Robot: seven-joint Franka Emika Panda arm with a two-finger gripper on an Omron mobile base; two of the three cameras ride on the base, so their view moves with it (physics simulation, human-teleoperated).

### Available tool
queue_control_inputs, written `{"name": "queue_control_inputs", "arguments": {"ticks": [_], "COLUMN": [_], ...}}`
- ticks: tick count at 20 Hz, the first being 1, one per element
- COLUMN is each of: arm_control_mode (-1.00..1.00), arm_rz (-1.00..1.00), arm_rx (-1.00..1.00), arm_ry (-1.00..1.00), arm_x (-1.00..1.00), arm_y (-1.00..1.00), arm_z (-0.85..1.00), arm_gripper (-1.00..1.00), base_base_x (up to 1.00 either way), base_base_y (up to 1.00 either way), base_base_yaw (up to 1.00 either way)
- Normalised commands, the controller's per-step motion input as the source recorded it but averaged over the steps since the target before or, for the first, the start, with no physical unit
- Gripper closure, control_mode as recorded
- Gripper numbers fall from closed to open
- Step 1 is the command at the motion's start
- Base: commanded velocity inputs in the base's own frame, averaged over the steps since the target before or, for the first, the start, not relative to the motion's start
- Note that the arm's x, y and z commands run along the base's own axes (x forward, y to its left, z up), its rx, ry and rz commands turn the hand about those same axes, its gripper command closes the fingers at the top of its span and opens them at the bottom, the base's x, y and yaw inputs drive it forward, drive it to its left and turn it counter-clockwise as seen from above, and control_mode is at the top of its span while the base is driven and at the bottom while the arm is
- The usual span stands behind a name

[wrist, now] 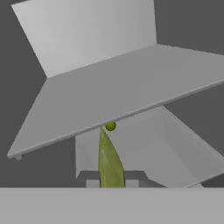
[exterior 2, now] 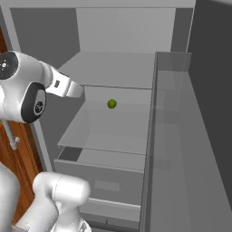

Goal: Take the lemon wedge from the fridge and place it on the plate with fish on the dining counter.

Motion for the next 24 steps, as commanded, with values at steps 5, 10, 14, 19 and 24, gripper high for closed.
{"name": "queue_control_inputs", "arguments": {"ticks": [5, 10, 14, 19, 24], "arm_control_mode": [-1.0, 1.0, 1.0, 1.0, 1.0], "arm_rz": [-0.01, 0.02, 0.0, 0.0, 0.0], "arm_rx": [0.13, 0.07, 0.0, 0.0, 0.0], "arm_ry": [0.01, 0.11, 0.0, 0.0, 0.0], "arm_x": [-1.0, -0.8, 0.0, 0.0, 0.0], "arm_y": [0.06, 0.11, 0.0, 0.0, 0.0], "arm_z": [-0.18, -0.32, 0.0, 0.0, 0.0], "arm_gripper": [1.0, 1.0, 1.0, 1.0, 1.0], "base_base_x": [0.0, -0.2, -1.0, -0.86, -0.04], "base_base_y": [0.0, 0.03, 0.13, 0.03, 0.05], "base_base_yaw": [0.0, 0.03, 0.2, 0.57, 0.98]}}
